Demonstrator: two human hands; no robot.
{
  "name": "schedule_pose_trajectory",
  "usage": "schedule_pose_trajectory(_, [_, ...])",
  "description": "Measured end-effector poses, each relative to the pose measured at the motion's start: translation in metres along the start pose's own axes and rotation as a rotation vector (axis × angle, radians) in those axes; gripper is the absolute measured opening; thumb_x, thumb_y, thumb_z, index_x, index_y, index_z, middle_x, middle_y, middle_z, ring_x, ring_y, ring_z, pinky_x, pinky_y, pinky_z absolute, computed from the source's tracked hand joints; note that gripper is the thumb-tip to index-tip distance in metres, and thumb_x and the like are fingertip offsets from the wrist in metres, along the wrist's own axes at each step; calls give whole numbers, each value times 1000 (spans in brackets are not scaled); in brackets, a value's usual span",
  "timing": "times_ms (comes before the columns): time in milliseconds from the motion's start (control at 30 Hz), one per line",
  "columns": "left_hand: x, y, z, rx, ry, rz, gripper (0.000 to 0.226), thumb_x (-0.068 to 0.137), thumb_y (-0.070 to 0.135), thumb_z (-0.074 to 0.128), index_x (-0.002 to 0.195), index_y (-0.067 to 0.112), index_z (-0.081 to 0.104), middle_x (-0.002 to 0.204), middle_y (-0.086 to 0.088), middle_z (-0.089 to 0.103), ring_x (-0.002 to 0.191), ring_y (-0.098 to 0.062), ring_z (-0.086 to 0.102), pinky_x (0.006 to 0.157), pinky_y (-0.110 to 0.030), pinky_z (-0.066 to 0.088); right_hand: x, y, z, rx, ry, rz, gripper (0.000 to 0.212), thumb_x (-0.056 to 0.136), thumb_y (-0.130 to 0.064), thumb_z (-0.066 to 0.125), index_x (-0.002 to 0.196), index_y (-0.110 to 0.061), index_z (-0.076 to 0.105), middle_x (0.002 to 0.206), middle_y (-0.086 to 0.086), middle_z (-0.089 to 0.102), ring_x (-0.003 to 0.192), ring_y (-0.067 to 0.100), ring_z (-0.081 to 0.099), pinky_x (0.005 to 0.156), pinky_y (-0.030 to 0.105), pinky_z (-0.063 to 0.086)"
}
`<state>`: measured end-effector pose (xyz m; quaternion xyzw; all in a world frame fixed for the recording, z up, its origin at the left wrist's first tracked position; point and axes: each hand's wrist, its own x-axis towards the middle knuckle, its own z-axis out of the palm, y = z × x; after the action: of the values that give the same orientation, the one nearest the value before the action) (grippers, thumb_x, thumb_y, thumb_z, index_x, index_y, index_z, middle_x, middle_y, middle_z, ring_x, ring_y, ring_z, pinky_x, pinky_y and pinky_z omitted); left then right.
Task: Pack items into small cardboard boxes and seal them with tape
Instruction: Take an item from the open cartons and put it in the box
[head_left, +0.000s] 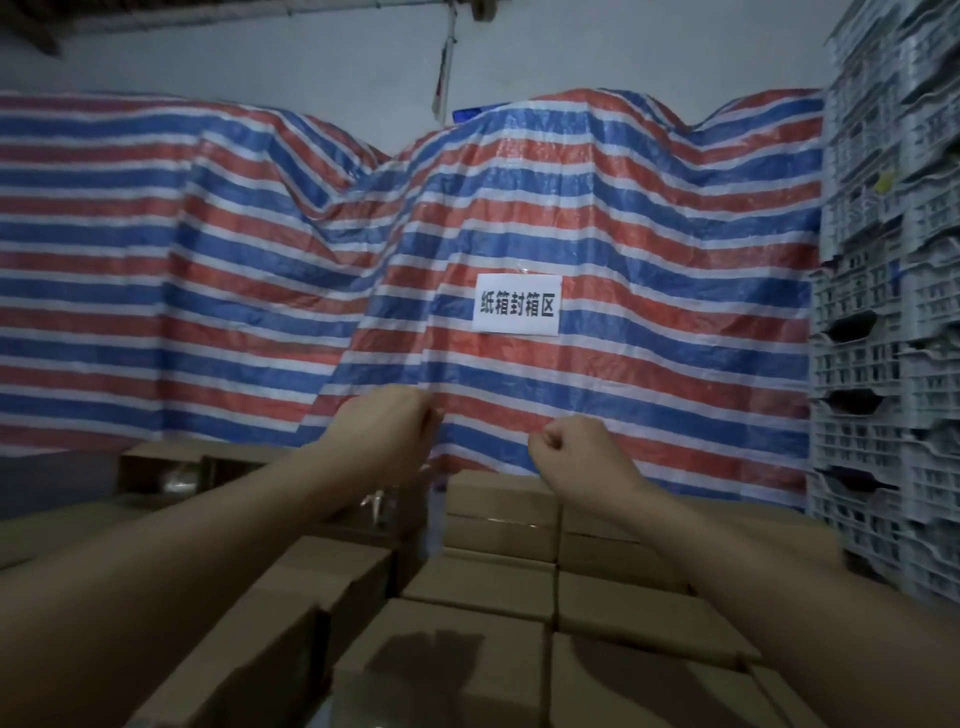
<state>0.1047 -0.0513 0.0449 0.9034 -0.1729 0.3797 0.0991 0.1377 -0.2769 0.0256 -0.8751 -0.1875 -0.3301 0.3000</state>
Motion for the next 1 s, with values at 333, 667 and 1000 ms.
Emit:
schedule_pose_trajectory(333, [-51, -141, 8, 241, -205, -341, 16, 101, 29, 51, 85, 34, 51, 95, -1, 62, 86, -17, 64, 82, -35, 57, 48, -41, 138, -92, -172, -19, 35, 97, -31, 56, 63, -22, 53, 57, -4, 52, 57, 12, 56, 53, 29, 43])
schedule_pose_trajectory(667, [-5, -209, 72, 417, -218, -347, 22, 102, 35, 46, 101, 19, 62, 84, 1, 57, 77, -15, 61, 73, -29, 55, 111, -31, 202, -518, -345, -89, 43, 90, -52, 54, 125, -27, 52, 118, -1, 55, 108, 21, 55, 86, 38, 46])
schedule_pose_trajectory(1000, [46, -234, 132, 448, -225, -280, 11, 94, 15, 59, 105, 18, 56, 87, 2, 54, 80, -15, 58, 74, -29, 53, 133, -10, 254, -599, -336, -113, 23, 91, -36, 59, 112, -29, 52, 113, -1, 59, 93, 17, 54, 85, 32, 46])
